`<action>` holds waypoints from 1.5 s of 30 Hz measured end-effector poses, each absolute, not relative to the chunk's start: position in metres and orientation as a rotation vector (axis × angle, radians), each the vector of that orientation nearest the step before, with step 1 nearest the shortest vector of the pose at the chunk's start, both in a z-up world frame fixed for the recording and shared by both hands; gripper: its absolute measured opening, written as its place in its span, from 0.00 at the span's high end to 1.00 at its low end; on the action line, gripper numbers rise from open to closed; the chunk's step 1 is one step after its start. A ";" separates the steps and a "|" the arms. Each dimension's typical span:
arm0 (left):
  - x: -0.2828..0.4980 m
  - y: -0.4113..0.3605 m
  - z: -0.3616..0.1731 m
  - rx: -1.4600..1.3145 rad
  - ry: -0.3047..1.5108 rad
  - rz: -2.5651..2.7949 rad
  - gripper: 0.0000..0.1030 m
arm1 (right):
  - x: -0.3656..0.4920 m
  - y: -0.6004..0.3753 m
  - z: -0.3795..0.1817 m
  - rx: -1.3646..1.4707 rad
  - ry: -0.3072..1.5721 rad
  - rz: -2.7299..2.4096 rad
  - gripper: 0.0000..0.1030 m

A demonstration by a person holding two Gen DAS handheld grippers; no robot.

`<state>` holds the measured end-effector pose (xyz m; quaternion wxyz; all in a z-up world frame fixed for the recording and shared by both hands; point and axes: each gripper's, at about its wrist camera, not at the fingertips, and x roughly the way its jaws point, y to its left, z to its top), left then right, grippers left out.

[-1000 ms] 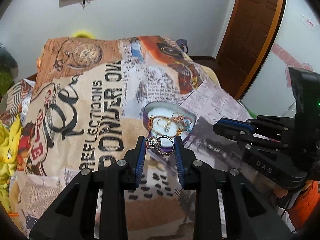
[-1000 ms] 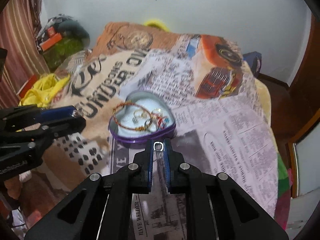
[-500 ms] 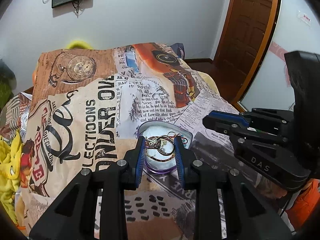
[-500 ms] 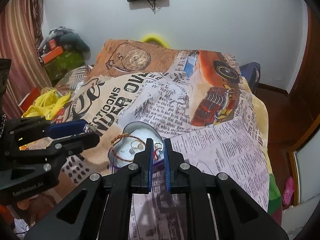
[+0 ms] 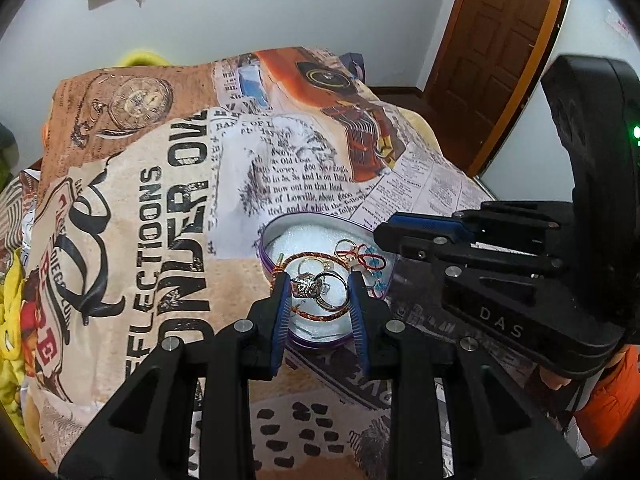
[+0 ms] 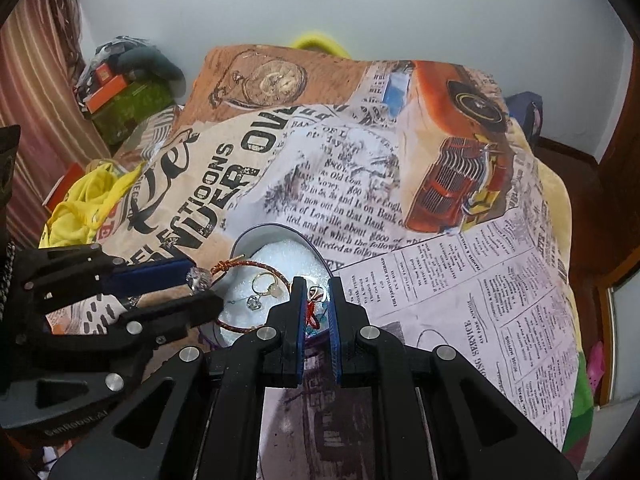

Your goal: Organize jewelry

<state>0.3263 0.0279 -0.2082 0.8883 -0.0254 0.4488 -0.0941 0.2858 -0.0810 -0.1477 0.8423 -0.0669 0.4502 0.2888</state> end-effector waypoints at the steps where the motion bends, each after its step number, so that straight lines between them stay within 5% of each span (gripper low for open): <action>1: 0.327 0.026 -0.209 -0.050 0.934 -0.198 0.73 | 0.287 -0.081 -0.149 -0.142 0.953 0.608 0.91; 16: 0.325 0.020 -0.202 -0.012 0.922 -0.209 0.73 | 0.289 -0.080 -0.148 -0.150 0.951 0.614 0.91; 20: 0.320 0.022 -0.193 -0.014 0.906 -0.202 0.73 | 0.286 -0.080 -0.144 -0.155 0.950 0.608 0.82; 27: 0.298 0.025 -0.162 0.001 0.838 -0.171 0.73 | 0.267 -0.083 -0.119 -0.180 0.876 0.578 0.80; 40: 0.212 0.027 -0.051 -0.011 0.535 -0.091 0.73 | 0.172 -0.112 -0.001 -0.156 0.507 0.497 0.80; 45: 0.155 0.019 -0.011 -0.003 0.335 -0.043 0.62 | 0.117 -0.132 0.043 -0.093 0.334 0.462 0.80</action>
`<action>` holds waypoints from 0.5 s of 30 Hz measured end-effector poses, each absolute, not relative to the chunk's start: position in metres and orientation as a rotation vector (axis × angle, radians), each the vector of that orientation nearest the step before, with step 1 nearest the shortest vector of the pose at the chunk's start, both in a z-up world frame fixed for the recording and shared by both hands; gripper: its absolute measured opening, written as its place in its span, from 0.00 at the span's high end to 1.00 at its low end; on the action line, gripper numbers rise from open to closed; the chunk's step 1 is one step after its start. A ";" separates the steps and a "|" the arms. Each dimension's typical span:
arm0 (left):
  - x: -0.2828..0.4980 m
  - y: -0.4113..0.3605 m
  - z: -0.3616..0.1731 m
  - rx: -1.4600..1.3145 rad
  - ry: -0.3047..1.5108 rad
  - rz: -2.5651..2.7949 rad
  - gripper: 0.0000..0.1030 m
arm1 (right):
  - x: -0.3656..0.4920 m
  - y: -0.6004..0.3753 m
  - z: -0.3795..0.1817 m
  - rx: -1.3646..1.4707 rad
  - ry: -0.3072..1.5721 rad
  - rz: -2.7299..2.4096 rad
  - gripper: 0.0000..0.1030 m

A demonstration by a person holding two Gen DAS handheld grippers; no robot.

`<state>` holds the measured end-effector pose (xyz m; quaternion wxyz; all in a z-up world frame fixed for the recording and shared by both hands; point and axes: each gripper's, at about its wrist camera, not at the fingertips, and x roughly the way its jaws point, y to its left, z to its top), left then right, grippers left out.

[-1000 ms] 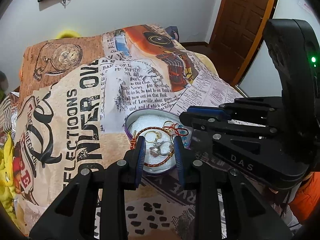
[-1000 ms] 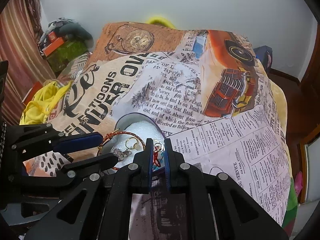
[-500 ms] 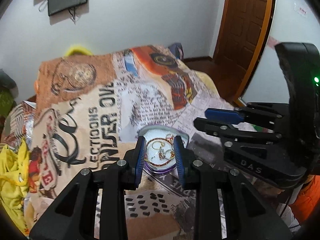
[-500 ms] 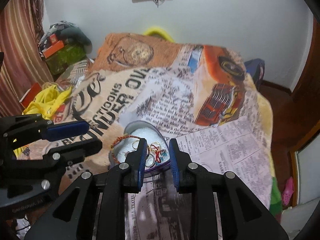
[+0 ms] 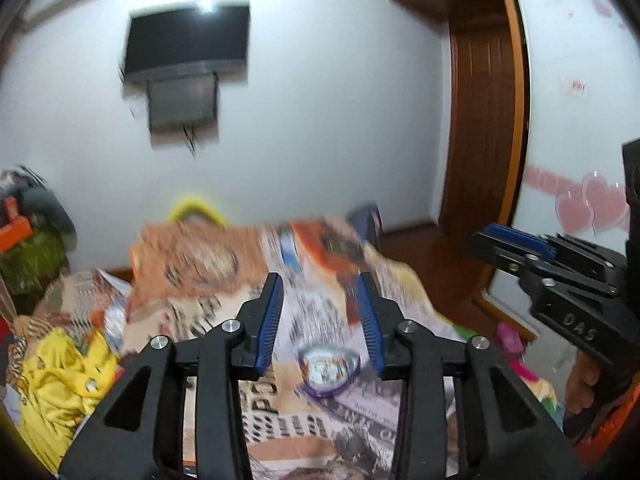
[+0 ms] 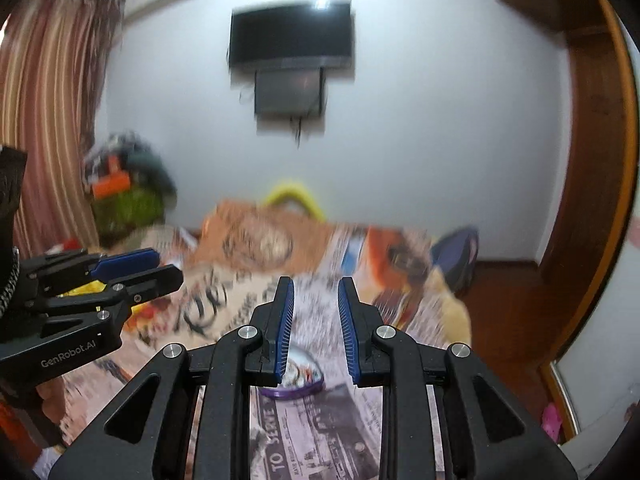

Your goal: Organize jewelry

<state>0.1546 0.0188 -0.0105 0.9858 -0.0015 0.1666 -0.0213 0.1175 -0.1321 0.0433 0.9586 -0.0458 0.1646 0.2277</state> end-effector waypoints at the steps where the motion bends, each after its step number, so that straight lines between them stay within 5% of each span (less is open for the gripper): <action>1: 0.141 0.016 -0.004 0.004 0.291 -0.035 0.59 | 0.109 -0.134 0.049 -0.083 0.310 0.456 0.80; 6: 0.097 0.011 0.011 -0.002 0.173 0.007 0.44 | 0.061 -0.145 0.070 -0.057 0.182 0.405 0.75; 12: 0.063 0.008 0.011 -0.018 0.121 0.063 0.17 | 0.032 -0.143 0.075 -0.049 0.094 0.354 0.46; 14: 0.053 0.006 0.008 -0.014 0.102 0.089 0.04 | 0.030 -0.138 0.072 -0.064 0.078 0.328 0.18; 15: 0.050 0.006 0.008 -0.014 0.096 0.091 0.04 | 0.029 -0.137 0.070 -0.066 0.065 0.316 0.12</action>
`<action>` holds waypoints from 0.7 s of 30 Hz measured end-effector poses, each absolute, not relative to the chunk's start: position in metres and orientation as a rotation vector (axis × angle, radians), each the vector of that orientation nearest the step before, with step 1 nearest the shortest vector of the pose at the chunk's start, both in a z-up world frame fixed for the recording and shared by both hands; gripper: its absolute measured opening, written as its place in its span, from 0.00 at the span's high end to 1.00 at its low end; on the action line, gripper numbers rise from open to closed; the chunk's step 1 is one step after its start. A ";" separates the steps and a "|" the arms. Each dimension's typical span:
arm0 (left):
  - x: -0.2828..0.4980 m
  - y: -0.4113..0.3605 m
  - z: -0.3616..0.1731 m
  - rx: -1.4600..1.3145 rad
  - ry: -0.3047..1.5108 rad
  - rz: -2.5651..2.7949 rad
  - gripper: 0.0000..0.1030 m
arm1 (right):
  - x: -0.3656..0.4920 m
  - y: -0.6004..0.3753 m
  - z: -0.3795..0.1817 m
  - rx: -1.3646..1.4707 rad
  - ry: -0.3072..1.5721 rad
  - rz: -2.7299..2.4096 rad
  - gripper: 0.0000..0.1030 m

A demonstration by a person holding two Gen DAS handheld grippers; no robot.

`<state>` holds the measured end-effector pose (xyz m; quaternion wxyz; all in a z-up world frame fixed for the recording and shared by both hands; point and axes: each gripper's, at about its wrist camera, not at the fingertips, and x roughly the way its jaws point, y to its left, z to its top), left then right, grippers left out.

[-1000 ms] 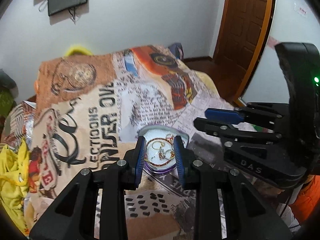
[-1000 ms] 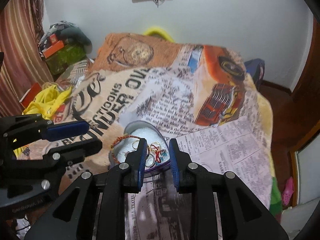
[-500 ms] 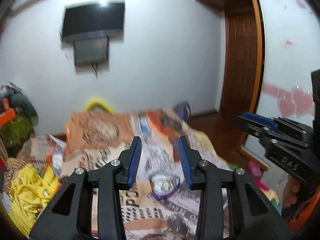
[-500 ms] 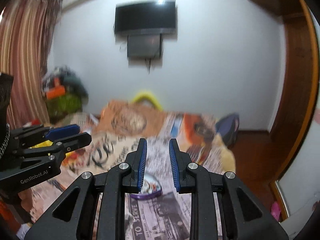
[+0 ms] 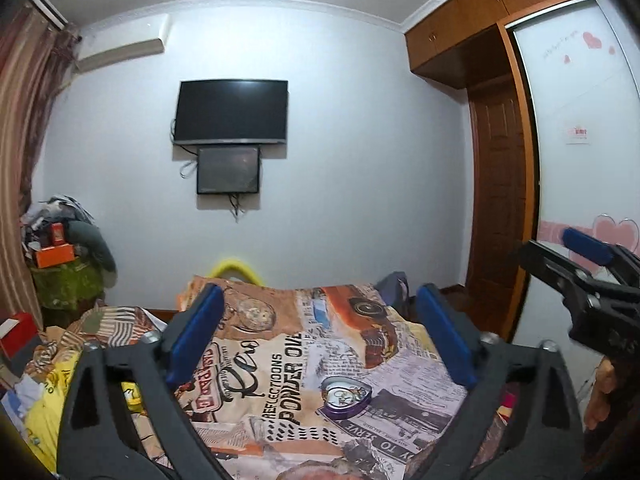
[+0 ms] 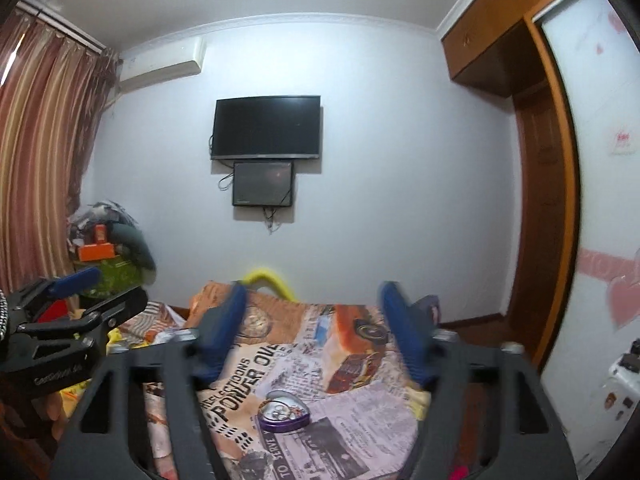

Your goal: Organize jewelry

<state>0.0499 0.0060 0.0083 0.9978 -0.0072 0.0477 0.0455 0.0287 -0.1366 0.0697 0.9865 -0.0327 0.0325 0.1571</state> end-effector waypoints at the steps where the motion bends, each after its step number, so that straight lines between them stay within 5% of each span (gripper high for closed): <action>1: 0.046 0.005 0.008 -0.013 0.091 0.085 0.03 | 0.026 -0.135 0.068 -0.064 0.051 0.299 0.05; 21: 0.029 0.001 0.007 -0.018 0.110 0.077 0.02 | 0.009 -0.147 0.058 -0.043 0.087 0.282 0.00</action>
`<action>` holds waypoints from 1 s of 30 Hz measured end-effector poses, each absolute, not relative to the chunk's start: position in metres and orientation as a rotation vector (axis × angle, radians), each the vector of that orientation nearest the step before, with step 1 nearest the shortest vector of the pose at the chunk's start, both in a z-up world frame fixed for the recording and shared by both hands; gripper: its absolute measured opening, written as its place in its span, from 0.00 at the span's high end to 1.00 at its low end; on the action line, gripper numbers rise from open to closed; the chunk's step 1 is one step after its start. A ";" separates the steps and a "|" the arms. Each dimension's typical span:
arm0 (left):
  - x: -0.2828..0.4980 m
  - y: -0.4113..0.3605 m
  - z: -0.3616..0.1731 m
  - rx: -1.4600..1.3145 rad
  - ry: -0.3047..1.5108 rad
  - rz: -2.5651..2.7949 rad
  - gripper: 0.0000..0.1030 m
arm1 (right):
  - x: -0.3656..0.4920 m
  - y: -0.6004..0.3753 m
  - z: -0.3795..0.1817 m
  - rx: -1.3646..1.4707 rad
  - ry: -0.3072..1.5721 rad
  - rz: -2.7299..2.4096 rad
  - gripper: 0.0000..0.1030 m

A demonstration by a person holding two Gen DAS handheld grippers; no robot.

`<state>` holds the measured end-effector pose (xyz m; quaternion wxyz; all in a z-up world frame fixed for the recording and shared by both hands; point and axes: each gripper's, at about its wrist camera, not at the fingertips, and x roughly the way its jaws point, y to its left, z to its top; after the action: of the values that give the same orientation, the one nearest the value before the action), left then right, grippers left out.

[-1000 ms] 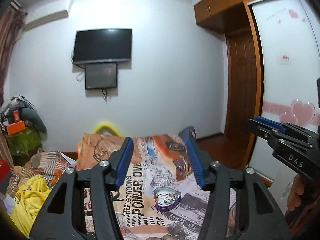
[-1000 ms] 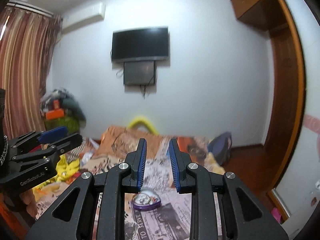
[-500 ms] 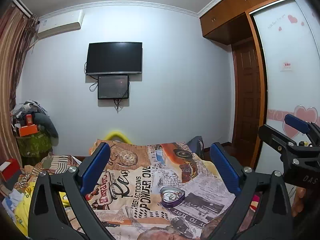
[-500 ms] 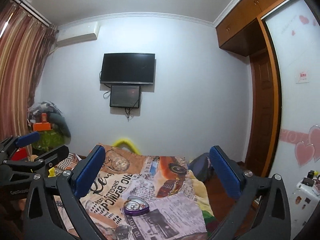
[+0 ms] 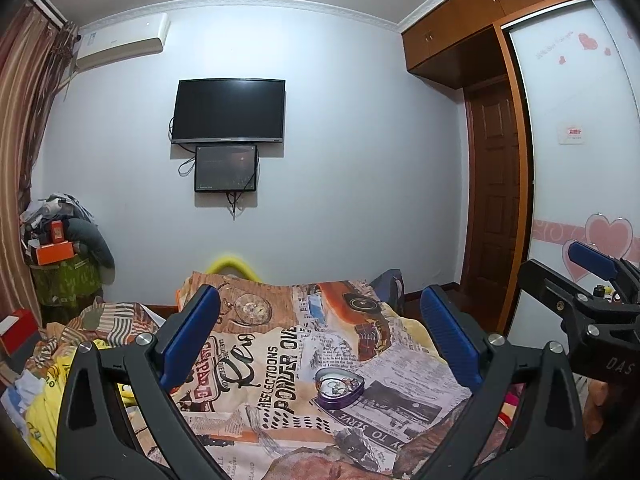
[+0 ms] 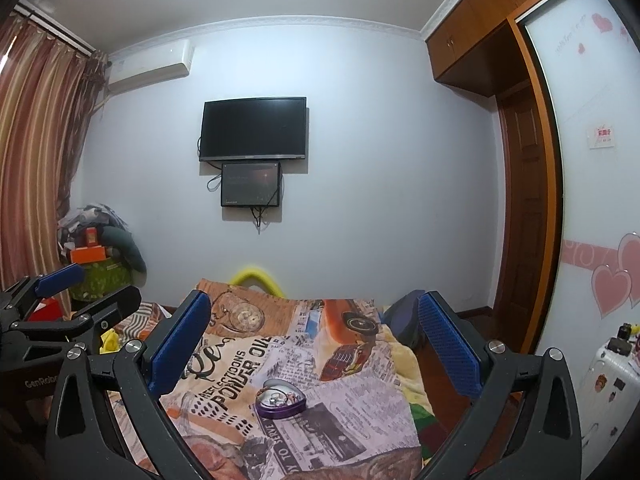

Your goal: Organize jewelry

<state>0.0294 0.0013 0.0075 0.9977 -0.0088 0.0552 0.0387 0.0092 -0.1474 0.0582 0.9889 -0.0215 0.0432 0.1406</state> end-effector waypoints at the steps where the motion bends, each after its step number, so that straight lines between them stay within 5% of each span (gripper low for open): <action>1: 0.030 0.002 0.007 -0.019 0.112 0.079 0.02 | 0.009 -0.147 0.059 -0.045 0.089 0.281 0.00; 30: 0.043 0.005 0.002 -0.041 0.156 0.079 0.01 | 0.011 -0.153 0.060 -0.024 0.141 0.288 0.00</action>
<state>0.0426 0.0046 0.0017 0.9960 -0.0204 0.0777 0.0393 0.0107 -0.1531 0.0605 0.9871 -0.0119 0.0704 0.1432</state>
